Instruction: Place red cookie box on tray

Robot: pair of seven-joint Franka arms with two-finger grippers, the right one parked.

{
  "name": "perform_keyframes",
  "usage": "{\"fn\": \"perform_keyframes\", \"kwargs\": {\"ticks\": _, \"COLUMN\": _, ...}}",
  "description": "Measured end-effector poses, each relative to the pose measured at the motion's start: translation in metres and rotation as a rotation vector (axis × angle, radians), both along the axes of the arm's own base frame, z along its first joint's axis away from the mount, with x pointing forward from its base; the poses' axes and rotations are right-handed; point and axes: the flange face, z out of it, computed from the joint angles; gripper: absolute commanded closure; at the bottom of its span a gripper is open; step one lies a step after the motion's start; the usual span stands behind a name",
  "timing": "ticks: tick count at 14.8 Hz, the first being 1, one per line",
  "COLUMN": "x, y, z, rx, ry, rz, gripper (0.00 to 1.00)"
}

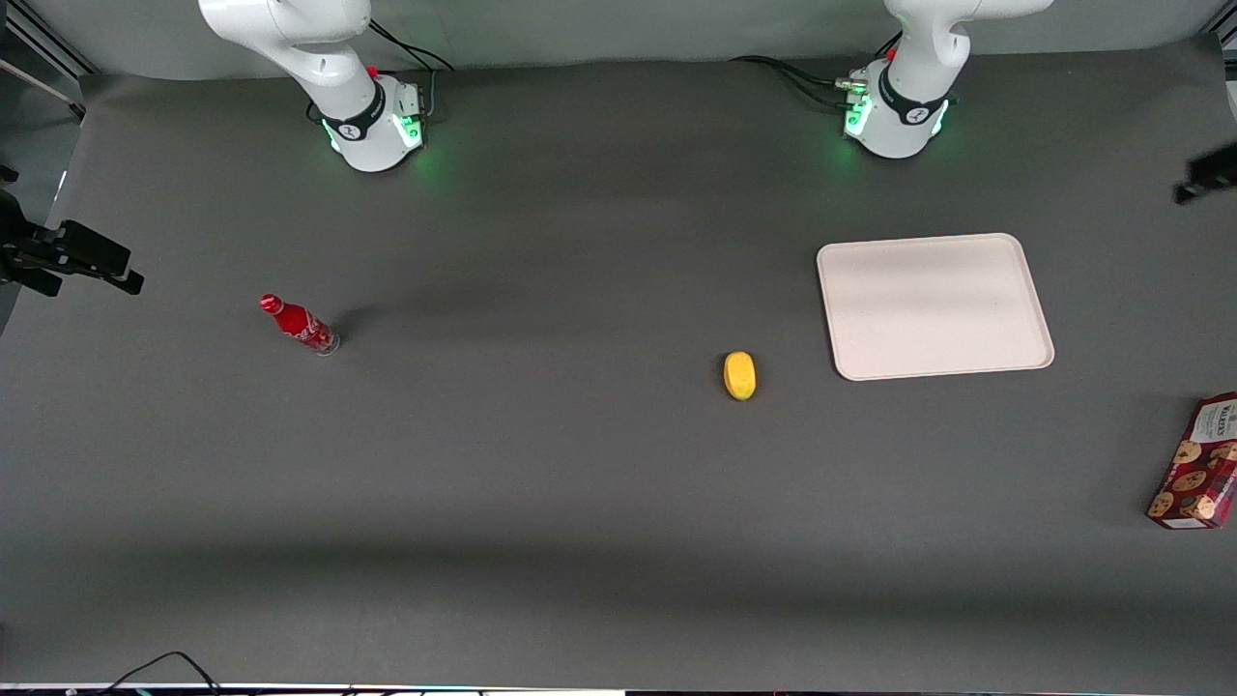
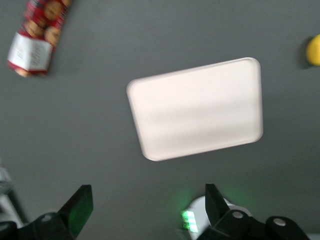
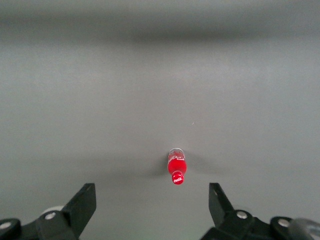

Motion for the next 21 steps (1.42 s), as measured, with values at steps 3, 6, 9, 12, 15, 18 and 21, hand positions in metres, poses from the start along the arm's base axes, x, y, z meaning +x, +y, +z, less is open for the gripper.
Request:
{"fn": "perform_keyframes", "kwargs": {"ticks": 3, "x": 0.052, "y": 0.055, "z": -0.037, "rx": 0.05, "ry": 0.016, "rz": -0.136, "gripper": 0.0}}
{"fn": "perform_keyframes", "kwargs": {"ticks": 6, "x": 0.109, "y": 0.101, "z": -0.103, "rx": 0.131, "ry": -0.003, "rz": -0.326, "gripper": 0.0}}
{"fn": "perform_keyframes", "kwargs": {"ticks": 9, "x": 0.155, "y": 0.126, "z": -0.189, "rx": 0.209, "ry": -0.024, "rz": -0.477, "gripper": 0.0}}
{"fn": "perform_keyframes", "kwargs": {"ticks": 12, "x": 0.184, "y": 0.142, "z": -0.256, "rx": 0.24, "ry": -0.082, "rz": -0.523, "gripper": 0.0}}
{"fn": "perform_keyframes", "kwargs": {"ticks": 15, "x": 0.202, "y": 0.152, "z": -0.304, "rx": 0.24, "ry": -0.147, "rz": -0.536, "gripper": 0.0}}
{"fn": "perform_keyframes", "kwargs": {"ticks": 18, "x": 0.209, "y": 0.157, "z": -0.344, "rx": 0.234, "ry": -0.193, "rz": -0.531, "gripper": 0.0}}
{"fn": "perform_keyframes", "kwargs": {"ticks": 21, "x": 0.212, "y": 0.159, "z": -0.382, "rx": 0.228, "ry": -0.237, "rz": -0.509, "gripper": 0.46}}
